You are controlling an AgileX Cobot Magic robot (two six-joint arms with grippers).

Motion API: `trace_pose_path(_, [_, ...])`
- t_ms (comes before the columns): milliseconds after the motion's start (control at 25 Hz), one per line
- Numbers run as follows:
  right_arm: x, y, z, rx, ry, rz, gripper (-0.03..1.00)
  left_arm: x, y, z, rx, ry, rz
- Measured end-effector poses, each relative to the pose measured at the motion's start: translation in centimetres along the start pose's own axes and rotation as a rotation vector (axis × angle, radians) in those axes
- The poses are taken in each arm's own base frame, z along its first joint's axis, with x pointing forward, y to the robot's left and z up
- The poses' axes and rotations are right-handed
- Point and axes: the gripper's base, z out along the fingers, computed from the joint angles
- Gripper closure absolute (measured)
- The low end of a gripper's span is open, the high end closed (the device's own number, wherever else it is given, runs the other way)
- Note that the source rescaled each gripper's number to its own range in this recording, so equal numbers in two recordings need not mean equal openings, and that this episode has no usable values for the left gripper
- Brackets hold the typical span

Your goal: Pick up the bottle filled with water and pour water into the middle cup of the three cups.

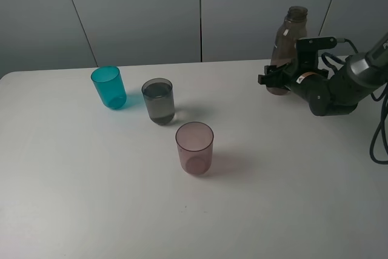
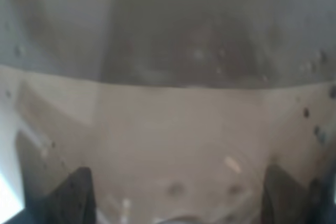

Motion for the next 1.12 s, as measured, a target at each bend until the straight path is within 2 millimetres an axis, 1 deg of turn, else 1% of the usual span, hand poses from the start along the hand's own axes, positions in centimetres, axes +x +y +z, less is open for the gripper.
trace_pose_path(80, [0.04, -0.01, 0.00, 0.001, 0.004, 0.001, 0.59, 0.00, 0.00, 0.00, 0.000, 0.000, 0.000])
trace_pose_path(160, [0.14, -0.01, 0.00, 0.001, 0.015, 0.001, 0.52, 0.00, 0.00, 0.00, 0.000, 0.000, 0.000])
trace_pose_path(320, [0.35, -0.02, -0.01, 0.002, 0.039, 0.001, 0.43, 0.00, 0.00, 0.00, 0.000, 0.000, 0.000])
trace_pose_path(520, [0.40, -0.05, -0.08, 0.012, 0.065, 0.007, 0.43, 0.00, 0.00, 0.00, 0.000, 0.000, 0.000])
trace_pose_path(720, [-0.11, -0.04, -0.22, 0.010, 0.061, -0.003, 0.42, 0.00, 0.00, 0.00, 0.000, 0.000, 0.000])
trace_pose_path(920, [0.09, -0.03, -0.26, 0.009, 0.090, -0.004, 0.42, 0.00, 0.00, 0.00, 0.000, 0.000, 0.000])
trace_pose_path(1000, [-0.11, -0.03, -0.31, 0.009, 0.088, -0.004, 0.42, 0.00, 0.00, 0.00, 0.000, 0.000, 0.000])
trace_pose_path(1120, [0.08, -0.06, -0.70, 0.011, 0.098, -0.003, 0.42, 0.00, 0.00, 0.00, 0.000, 0.000, 0.000])
